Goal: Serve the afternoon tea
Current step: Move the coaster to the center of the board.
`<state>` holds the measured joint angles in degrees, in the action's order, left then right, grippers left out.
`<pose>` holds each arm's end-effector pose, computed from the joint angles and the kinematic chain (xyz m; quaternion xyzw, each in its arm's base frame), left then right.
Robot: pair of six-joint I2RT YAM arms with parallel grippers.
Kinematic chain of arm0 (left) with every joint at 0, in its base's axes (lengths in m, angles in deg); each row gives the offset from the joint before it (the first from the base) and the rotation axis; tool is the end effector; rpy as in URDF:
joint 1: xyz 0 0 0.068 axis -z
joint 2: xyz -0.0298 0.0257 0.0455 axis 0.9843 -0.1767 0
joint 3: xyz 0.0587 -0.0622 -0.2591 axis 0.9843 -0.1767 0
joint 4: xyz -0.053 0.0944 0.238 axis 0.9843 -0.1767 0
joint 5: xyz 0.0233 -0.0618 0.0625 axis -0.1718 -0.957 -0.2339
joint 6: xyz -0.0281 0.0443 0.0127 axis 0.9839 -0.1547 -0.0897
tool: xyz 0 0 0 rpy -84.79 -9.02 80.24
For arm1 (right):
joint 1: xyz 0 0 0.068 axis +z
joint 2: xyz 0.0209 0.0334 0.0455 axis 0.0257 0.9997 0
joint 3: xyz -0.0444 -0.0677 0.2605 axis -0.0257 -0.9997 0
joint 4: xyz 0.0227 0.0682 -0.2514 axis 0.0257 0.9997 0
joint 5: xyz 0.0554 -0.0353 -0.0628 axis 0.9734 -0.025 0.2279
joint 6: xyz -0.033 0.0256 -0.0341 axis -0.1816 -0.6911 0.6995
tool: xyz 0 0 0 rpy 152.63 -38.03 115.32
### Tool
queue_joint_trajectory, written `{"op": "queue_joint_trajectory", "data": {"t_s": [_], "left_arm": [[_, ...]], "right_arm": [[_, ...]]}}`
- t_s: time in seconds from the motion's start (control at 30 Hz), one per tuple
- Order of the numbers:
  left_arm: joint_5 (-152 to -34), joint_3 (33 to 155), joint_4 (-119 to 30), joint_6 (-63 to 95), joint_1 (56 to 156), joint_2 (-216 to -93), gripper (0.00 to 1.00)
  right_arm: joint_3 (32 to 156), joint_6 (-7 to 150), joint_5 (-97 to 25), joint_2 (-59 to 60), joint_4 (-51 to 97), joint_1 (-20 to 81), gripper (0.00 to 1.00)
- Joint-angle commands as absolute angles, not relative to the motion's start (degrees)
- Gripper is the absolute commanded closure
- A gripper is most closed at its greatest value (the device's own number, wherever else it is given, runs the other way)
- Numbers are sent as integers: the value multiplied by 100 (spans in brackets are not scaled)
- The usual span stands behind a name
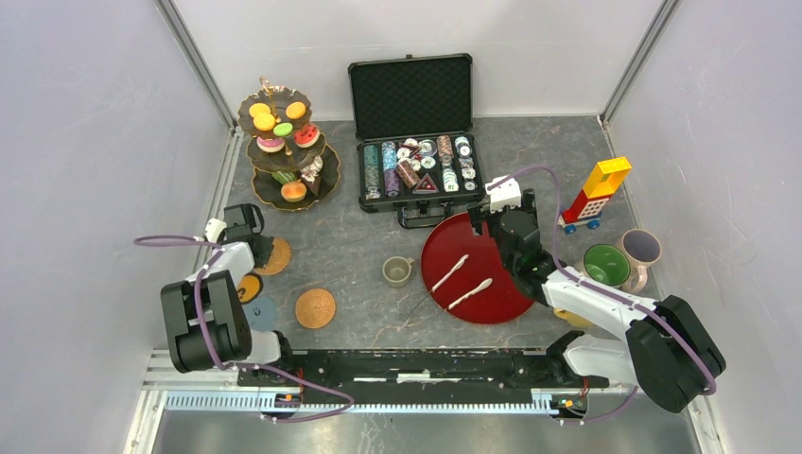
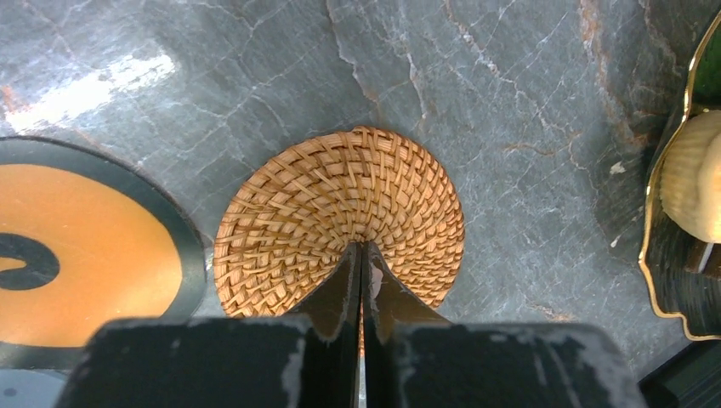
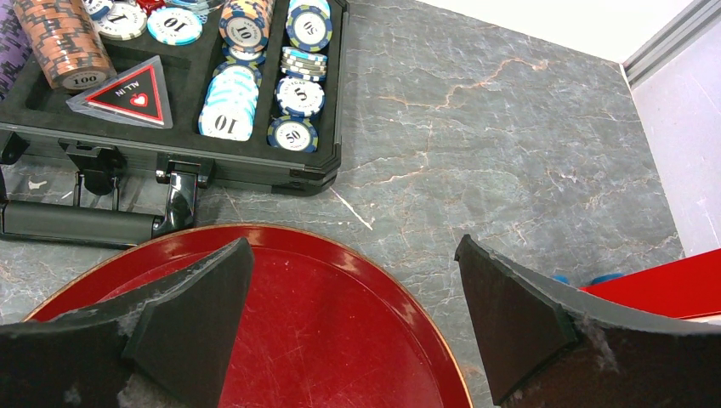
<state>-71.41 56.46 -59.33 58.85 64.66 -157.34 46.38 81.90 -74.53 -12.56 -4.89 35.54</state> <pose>0.2341 0.0720 0.1544 -0.5696 0.7630 0.0091 0.3054 0.2171 0.1251 0.2232 -0.0900 0.7673 -0.0413 0.6335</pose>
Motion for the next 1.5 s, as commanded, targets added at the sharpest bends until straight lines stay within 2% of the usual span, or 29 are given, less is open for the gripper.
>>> {"op": "queue_joint_trajectory", "data": {"t_s": [0.0, 0.13, 0.43, 0.8, 1.07, 1.13, 1.27, 1.37, 1.47], "left_arm": [[-7369, 5666, -6022, 6113, 6480, -16153, 98], [-7540, 5734, -5950, 6199, 7019, -16313, 98], [-7095, 6266, -5839, 6707, 8680, -16787, 98], [-7089, 6757, -5727, 6807, 9135, -17386, 98], [-6906, 6840, -5883, 6535, 9221, -16963, 97], [-6945, 6879, -5918, 6424, 9230, -16824, 91], [-6961, 6929, -5980, 6099, 9261, -16399, 73], [-6980, 6924, -5982, 5738, 9300, -15945, 53], [-7159, 6932, -6082, 5488, 9301, -15397, 39]], "right_arm": [[4797, 8202, -7481, -1251, -788, 3531, 2], [4802, 8210, -7479, -1219, -797, 3531, 2], [4827, 8210, -7479, -1151, -788, 3531, 2], [4828, 8219, -7482, -1134, -788, 3522, 2], [4845, 8219, -7447, -1113, -779, 3516, 2], [4858, 8210, -7435, -1092, -764, 3519, 2], [4911, 8204, -7442, -1073, -694, 3519, 2], [4978, 8159, -7446, -1074, -588, 3521, 2], [5183, 8094, -7487, -1083, -273, 3520, 2]]}}
